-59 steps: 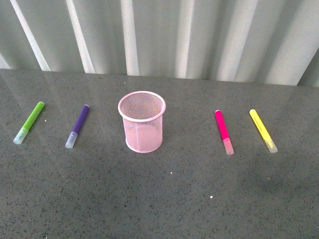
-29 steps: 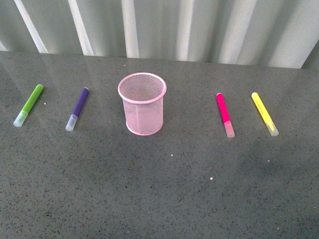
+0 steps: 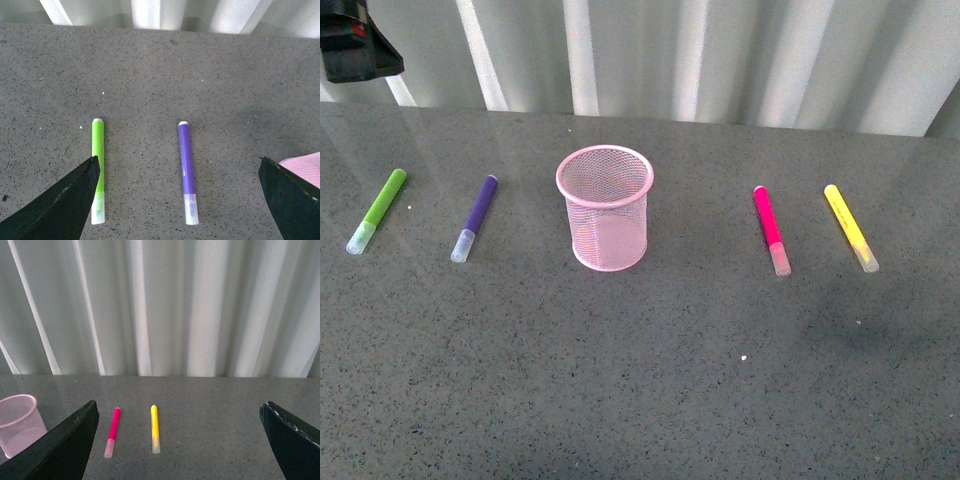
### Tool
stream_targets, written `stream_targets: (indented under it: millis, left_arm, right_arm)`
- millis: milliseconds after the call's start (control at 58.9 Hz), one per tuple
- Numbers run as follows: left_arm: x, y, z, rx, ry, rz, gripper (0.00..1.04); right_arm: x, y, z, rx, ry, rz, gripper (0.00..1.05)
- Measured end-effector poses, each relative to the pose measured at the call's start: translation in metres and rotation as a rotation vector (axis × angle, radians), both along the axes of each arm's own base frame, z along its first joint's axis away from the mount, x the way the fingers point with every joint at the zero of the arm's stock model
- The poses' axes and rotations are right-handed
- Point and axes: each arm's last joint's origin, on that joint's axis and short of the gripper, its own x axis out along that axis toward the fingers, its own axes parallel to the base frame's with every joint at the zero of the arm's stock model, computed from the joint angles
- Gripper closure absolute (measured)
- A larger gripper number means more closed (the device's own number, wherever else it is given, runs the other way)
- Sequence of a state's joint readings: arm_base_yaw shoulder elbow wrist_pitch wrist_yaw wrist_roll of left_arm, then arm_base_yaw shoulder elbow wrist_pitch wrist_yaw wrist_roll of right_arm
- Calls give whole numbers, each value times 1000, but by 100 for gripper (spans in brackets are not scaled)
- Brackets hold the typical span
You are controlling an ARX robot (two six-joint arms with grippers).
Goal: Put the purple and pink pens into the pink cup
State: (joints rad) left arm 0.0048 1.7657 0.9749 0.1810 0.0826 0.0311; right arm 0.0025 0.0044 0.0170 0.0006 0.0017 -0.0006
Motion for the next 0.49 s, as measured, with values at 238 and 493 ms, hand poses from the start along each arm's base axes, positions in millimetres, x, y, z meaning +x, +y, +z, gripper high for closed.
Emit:
stream_targets:
  millis: [238, 493]
  left_arm:
    - [25, -8, -29, 47, 118, -28, 7]
    - [35, -25, -38, 53, 156, -91, 7]
  right_arm:
    - [0, 0, 0, 0, 0, 0, 7]
    - [0, 0, 0, 0, 0, 0, 7]
